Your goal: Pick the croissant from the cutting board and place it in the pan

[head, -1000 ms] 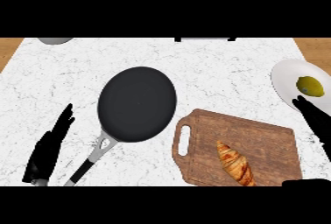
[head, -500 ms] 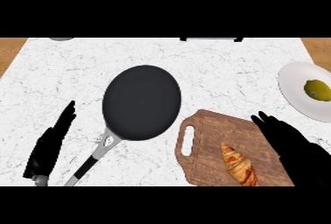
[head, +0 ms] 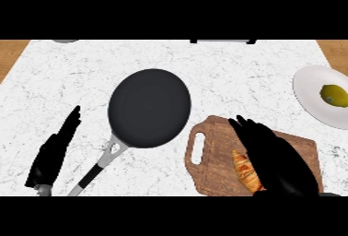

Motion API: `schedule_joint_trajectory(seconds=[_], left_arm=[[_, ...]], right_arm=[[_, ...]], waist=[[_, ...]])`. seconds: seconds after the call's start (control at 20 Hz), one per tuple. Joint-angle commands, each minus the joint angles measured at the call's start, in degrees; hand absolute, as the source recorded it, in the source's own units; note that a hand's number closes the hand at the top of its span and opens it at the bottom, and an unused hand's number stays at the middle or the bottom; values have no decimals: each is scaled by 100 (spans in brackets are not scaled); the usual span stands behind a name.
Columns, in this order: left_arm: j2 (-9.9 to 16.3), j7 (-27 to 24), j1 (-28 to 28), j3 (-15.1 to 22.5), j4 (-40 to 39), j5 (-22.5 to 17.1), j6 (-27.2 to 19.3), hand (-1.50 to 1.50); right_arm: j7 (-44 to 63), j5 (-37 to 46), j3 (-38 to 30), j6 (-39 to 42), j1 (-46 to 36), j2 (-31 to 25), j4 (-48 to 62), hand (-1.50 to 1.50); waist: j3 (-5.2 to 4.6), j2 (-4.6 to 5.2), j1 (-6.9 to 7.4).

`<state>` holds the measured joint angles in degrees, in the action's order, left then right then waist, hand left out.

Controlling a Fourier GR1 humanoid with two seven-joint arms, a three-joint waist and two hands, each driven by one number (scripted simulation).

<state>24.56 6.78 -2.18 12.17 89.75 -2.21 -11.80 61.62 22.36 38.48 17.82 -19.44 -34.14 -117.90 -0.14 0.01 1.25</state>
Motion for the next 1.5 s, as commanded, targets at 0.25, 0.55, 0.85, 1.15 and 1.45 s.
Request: schedule_joint_trajectory(seconds=[0.25, 0.55, 0.85, 1.15, 1.45], left_arm=[[-47, 140, -42, -58, 220, 46, -41, 0], [-72, -50, -393, 40, 281, 225, -53, 0], [-61, -11, -95, -206, 106, 28, 119, 0], [-38, 49, -226, -257, 142, 82, 133, 0], [-98, 138, -279, -205, 357, 139, 168, 0]], right_arm=[[1662, -149, 639, 1087, -422, 481, 641, -150], [1730, 43, 925, 976, -299, 823, 1119, -150], [1953, 265, 1127, 1066, -442, 1240, 1602, -150], [1798, 571, 1135, 994, -81, 1068, 1800, -150], [1790, 515, 822, 1397, -70, 1132, 1951, -150]], waist=[[-5, -23, -52], [3, -19, -63], [-1, -8, -78], [7, -19, -114], [7, -15, -114]])
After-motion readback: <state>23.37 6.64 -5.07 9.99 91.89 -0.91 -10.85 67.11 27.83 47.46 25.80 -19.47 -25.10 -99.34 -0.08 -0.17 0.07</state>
